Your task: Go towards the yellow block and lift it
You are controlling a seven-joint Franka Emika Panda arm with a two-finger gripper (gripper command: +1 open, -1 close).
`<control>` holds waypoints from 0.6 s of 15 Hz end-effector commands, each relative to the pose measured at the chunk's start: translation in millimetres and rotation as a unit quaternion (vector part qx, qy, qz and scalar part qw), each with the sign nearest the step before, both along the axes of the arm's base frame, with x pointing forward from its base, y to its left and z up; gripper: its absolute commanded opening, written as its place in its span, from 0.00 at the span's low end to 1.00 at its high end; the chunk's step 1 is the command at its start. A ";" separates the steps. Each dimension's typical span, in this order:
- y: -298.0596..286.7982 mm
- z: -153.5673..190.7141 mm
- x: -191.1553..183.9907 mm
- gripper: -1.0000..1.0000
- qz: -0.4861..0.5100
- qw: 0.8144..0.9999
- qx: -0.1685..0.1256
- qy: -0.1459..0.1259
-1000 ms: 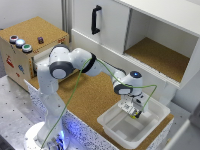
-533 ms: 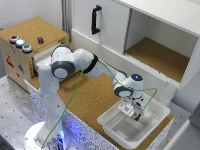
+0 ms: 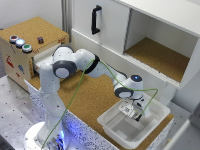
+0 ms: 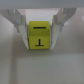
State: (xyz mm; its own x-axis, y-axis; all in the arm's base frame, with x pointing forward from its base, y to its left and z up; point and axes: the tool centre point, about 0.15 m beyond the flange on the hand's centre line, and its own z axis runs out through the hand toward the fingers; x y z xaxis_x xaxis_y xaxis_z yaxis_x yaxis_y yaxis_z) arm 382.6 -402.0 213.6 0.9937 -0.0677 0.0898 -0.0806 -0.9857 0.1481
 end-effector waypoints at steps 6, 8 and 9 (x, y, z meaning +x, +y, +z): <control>36.9 91.6 21.5 0.00 0.047 0.992 0.029 -0.111; 57.4 118.6 16.3 0.00 0.077 0.987 0.040 -0.134; 65.5 124.4 13.6 0.00 0.089 0.986 0.045 -0.136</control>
